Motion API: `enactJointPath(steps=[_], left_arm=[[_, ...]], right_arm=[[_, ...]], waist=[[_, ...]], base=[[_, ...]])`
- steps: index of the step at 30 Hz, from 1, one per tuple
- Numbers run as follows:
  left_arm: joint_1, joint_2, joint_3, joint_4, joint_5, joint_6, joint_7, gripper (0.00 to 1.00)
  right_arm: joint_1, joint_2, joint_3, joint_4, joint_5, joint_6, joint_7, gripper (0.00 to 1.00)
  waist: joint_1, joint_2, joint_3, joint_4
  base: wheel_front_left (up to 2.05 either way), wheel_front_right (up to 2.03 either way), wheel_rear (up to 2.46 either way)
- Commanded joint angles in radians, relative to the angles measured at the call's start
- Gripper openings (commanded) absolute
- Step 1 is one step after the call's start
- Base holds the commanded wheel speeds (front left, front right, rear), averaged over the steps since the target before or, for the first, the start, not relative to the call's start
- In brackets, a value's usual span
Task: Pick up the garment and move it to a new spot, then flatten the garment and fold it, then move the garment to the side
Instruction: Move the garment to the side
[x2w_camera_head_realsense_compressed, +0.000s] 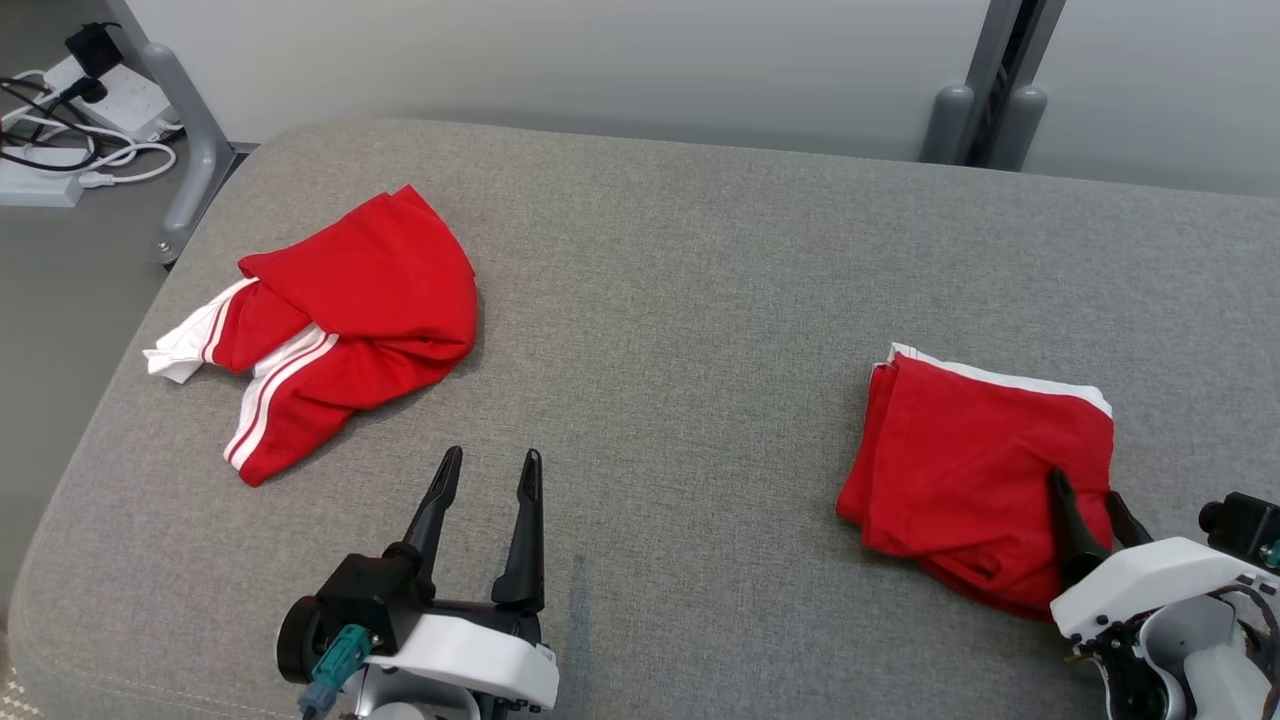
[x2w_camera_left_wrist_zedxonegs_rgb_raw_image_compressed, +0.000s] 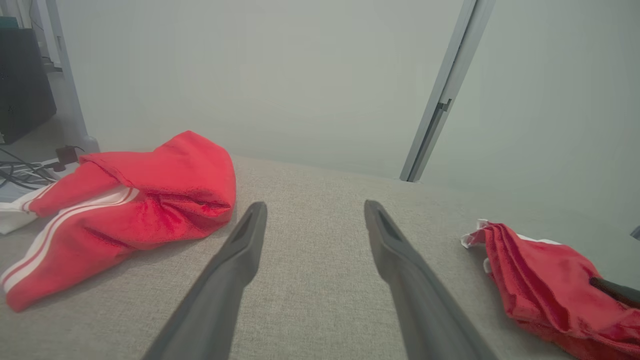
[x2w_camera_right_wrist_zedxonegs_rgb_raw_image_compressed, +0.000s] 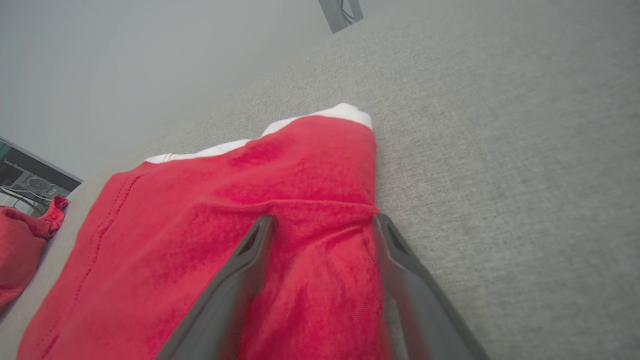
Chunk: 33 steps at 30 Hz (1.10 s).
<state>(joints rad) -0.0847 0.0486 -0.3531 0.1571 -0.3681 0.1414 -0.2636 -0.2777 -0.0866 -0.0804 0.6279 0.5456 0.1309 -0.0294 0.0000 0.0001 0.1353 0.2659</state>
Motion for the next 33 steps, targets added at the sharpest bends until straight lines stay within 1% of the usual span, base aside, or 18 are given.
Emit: enactJointPath(steps=[1, 8, 12, 16, 17, 18, 21, 28, 29, 30, 31, 32, 33], left_arm=[[-0.01, 0.004, 0.004, 0.001, 0.007, 0.001, -0.001, 1.0], [-0.005, 0.004, 0.0, 0.002, 0.006, 0.005, -0.001, 1.0], [-0.008, 0.004, -0.004, 0.0, 0.007, 0.004, -0.002, 1.0], [-0.016, 0.004, -0.003, 0.002, 0.009, 0.002, -0.001, 1.0], [-0.016, 0.004, -0.001, 0.002, 0.01, 0.002, -0.002, 1.0], [-0.016, 0.004, 0.0, 0.003, 0.009, 0.002, -0.002, 1.0], [-0.017, 0.004, 0.003, 0.003, 0.01, 0.002, -0.002, 1.0], [-0.02, 0.004, 0.002, -0.008, 0.018, -0.004, -0.001, 1.0], [-0.028, 0.004, -0.007, -0.01, 0.03, -0.012, -0.001, 1.0], [-0.028, 0.004, -0.007, -0.01, 0.03, -0.012, -0.001, 1.0], [-0.033, 0.004, -0.011, -0.01, 0.031, -0.019, -0.001, 1.0], [-0.044, 0.004, -0.022, -0.009, 0.04, -0.03, -0.001, 1.0], [-0.051, 0.004, -0.028, -0.008, 0.047, -0.038, -0.001, 1.0]], right_arm=[[-0.007, -0.003, -0.003, 0.007, -0.01, 0.0, -0.01, 1.0], [-0.013, 0.004, -0.03, 0.066, -0.03, 0.0, -0.034, 1.0], [-0.026, 0.018, -0.015, 0.085, 0.025, 0.0, 0.012, 1.0], [-0.027, 0.021, 0.034, 0.083, 0.071, 0.0, 0.063, 1.0], [-0.027, 0.019, 0.051, 0.081, 0.079, 0.0, 0.074, 0.75], [-0.027, 0.013, 0.065, 0.075, 0.083, 0.0, 0.077, 0.0], [-0.026, -0.013, 0.087, 0.068, 0.085, 0.0, 0.066, 0.0], [-0.049, -0.071, 0.137, 0.074, 0.022, 0.0, 0.03, 0.0], [-0.057, -0.101, 0.177, 0.066, -0.005, 0.0, 0.037, 0.0], [-0.057, -0.101, 0.177, 0.066, -0.005, 0.0, 0.037, 0.0], [-0.062, -0.121, 0.2, 0.059, -0.02, 0.0, 0.04, 0.0], [-0.071, -0.159, 0.24, 0.047, -0.036, 0.0, 0.046, 0.0], [-0.078, -0.178, 0.258, 0.041, -0.042, 0.0, 0.05, 0.0]], waist=[[0.0, -0.0001, -0.001, 0.0], [0.0, -0.0001, -0.011, -0.006], [0.0, -0.0001, -0.01, -0.007], [0.0, -0.0001, -0.01, -0.003], [0.0, -0.0001, -0.009, -0.002], [0.0, -0.0001, -0.009, -0.001], [0.0, -0.0001, -0.008, 0.0], [0.0, -0.0001, 0.001, -0.02], [0.0, -0.0001, 0.009, -0.035], [0.0, -0.0001, 0.009, -0.035], [0.0, -0.0001, 0.013, -0.043], [0.0, -0.0001, 0.022, -0.063], [0.0, -0.0001, 0.027, -0.073]], base=[[0.0, 0.0, 0.0], [0.0, 0.0, 0.0], [0.0, 0.0, 0.0], [0.0, 0.0, 0.0], [0.0, 0.0, 0.0], [0.0, 0.0, 0.0], [0.0, 0.0, 0.0], [0.0, 0.0, 0.0], [0.0, 0.0, 0.0], [0.0, 0.0, 0.0], [0.0, 0.0, 0.0], [0.0, 0.0, 0.0], [0.0, 0.0, 0.0]])
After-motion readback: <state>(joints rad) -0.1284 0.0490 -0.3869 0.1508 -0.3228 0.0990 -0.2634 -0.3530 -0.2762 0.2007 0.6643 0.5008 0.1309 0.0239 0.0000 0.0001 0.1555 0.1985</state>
